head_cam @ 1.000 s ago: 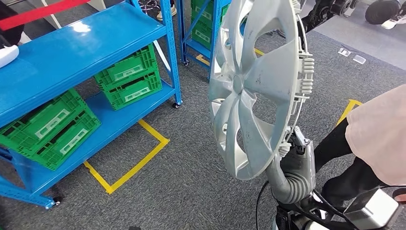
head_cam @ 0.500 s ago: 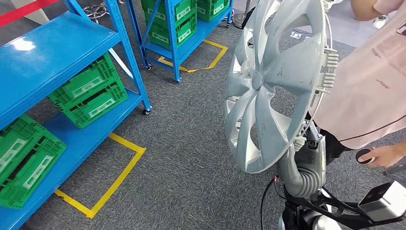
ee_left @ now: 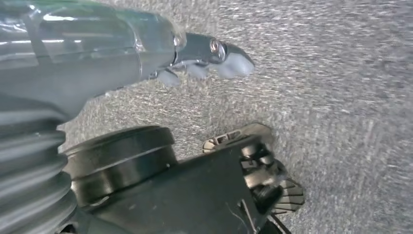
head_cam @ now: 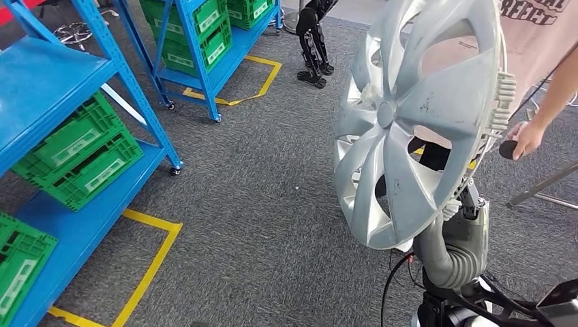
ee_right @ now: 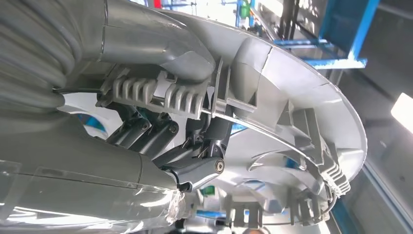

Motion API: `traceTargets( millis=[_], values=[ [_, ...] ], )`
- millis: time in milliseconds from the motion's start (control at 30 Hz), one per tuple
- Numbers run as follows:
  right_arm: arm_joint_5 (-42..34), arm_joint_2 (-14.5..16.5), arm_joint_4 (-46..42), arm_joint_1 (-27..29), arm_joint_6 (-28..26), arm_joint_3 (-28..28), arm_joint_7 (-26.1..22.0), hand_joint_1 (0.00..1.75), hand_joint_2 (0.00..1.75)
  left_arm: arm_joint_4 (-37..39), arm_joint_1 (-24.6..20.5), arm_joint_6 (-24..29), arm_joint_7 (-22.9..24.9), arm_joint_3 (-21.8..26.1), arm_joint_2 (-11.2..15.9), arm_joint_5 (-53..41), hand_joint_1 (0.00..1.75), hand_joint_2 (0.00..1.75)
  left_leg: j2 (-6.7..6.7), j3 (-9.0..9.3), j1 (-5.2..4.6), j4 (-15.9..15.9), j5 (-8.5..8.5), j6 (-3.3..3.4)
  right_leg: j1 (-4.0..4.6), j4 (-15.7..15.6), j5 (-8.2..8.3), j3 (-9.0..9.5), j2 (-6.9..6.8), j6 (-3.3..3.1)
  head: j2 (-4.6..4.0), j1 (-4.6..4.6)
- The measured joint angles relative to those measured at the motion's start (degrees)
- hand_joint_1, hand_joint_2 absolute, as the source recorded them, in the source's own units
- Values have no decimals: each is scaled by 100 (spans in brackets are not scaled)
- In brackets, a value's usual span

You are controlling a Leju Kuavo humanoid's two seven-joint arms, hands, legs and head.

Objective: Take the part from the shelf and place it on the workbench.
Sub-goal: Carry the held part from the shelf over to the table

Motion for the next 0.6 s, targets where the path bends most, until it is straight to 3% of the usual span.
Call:
traceTargets(
  millis=[67, 133, 200, 233, 300, 367, 433, 500, 533, 600],
  values=[
    [29, 3, -27, -38, 1, -11, 1, 175, 175, -1, -13, 27, -69, -1, 14, -4, 0, 175, -315, -56, 21, 200, -157, -43, -25, -67, 28, 44, 102, -69, 0, -16],
    [70, 3, -48, -94, 1, -11, 3, 175, 175, -1, -9, 55, -125, -1, 48, -7, 0, 175, -682, -365, 26, 821, -464, -52, -36, -98, 37, 69, 212, -121, 0, -83],
    [101, 3, -66, -122, -5, -4, 5, 175, 175, 1, 5, 99, -141, -1, 96, -7, 0, 175, -717, -751, 20, 1455, -649, -46, -24, -91, 28, 71, 361, -141, 0, -150],
    [108, 4, -81, -128, -9, -1, 6, 175, 175, 1, 10, 131, -142, -1, 127, -3, 0, 175, -710, -850, 20, 1540, -582, -41, -17, -82, 21, 75, 442, -146, 0, -169],
    [102, 8, -122, -138, -13, 7, 6, 175, 175, 1, 10, 191, -138, -1, 194, 24, 0, 175, -771, -757, 22, 1114, -145, -14, -17, -55, -4, 95, 602, -142, 0, -199],
    [120, 13, -164, -146, -13, 11, 8, 175, 175, 1, 14, 232, -92, 1, 281, 106, 0, 175, -1087, -503, 45, 462, 246, 29, -33, -14, -46, 105, 744, -112, 0, -220],
    [186, 17, -213, -160, -13, 22, 17, 175, 175, 2, 14, 243, 86, 2, 360, 210, 0, 175, -1276, -356, 44, 155, 309, 53, -70, 15, -61, 72, 887, -52, 0, -235],
    [245, 16, -266, -182, -13, 41, 29, 175, 175, 2, 8, 237, 293, 2, 414, 273, 0, 175, -1135, -299, 33, 70, 285, 73, -97, 11, -54, 37, 1023, 16, 0, -253],
    [261, 14, -291, -195, -13, 52, 34, 175, 175, 2, 7, 233, 356, 2, 438, 287, 0, 175, -1046, -271, 41, 31, 292, 95, -90, 37, -76, 18, 967, 44, 0, -246],
    [278, 10, -324, -238, -12, 76, 43, 175, 175, 1, 8, 226, 407, 3, 464, 295, 0, 175, -847, -204, 55, -42, 295, 146, -67, 384, -281, -147, 652, 97, 0, -196]
  ],
)
